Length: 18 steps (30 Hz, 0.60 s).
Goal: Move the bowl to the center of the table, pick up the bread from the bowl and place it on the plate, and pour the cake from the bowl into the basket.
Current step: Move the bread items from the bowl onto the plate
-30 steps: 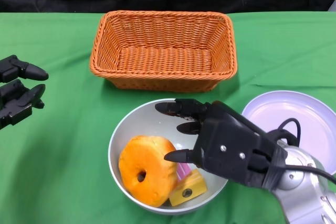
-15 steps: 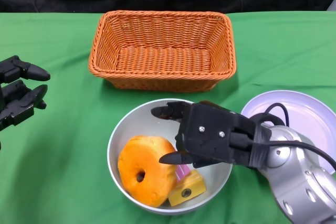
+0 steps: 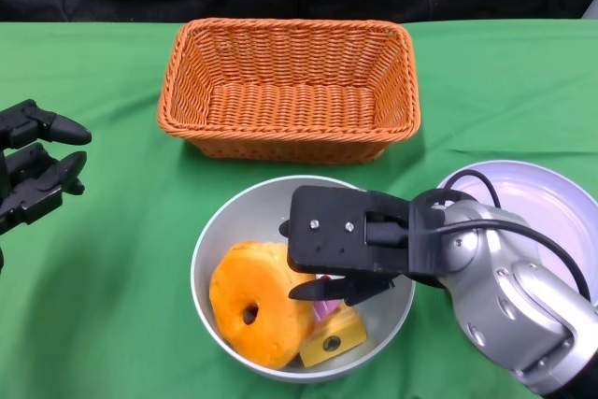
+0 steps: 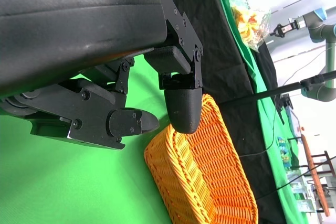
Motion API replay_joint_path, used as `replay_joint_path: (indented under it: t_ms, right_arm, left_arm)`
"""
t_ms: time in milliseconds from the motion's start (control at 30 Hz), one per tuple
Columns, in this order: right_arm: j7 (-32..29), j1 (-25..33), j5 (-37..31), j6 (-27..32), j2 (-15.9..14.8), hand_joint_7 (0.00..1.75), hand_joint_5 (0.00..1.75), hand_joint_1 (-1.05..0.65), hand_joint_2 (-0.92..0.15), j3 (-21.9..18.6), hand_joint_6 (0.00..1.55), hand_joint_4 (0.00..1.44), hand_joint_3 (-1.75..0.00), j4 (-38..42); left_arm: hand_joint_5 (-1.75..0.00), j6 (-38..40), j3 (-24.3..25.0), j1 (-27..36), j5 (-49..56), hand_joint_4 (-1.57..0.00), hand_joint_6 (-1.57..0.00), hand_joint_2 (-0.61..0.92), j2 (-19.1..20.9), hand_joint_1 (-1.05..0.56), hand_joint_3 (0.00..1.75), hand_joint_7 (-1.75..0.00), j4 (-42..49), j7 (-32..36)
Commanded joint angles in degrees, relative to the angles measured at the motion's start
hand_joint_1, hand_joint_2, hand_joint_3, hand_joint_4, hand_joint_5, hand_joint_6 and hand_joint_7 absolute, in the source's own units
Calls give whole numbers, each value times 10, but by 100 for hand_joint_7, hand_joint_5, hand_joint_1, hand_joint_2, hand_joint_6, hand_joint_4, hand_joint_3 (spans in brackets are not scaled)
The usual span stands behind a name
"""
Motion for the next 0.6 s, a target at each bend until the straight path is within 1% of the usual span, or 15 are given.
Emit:
replay_joint_path:
  t_ms: [33, 267, 533, 600]
  right_arm:
    - [-3, -18, -1, -5, 9, 0, 1, -98, -92, 8, 11, 38, -47, 30]
    - [-20, -31, -5, -15, 34, 0, 1, -101, -92, 18, 9, 38, -48, 87]
    - [-29, -36, -3, -38, 44, 0, 2, -100, -92, 22, 9, 41, -47, 128]
    - [-26, -37, 3, -42, 48, 0, 3, -99, -92, 18, 8, 42, -47, 137]
  left_arm:
    - [-162, -4, 2, 10, -4, -66, -67, 92, 6, 0, 39, -120, -3, -8]
    - [-163, 3, 5, 8, -8, -66, -67, 92, 4, 0, 40, -121, -2, -13]
    - [-164, 2, 5, 7, -8, -67, -67, 92, 3, 0, 40, -121, -1, -14]
    - [-164, 4, 4, 7, -6, -66, -67, 92, 4, 1, 41, -121, 0, -12]
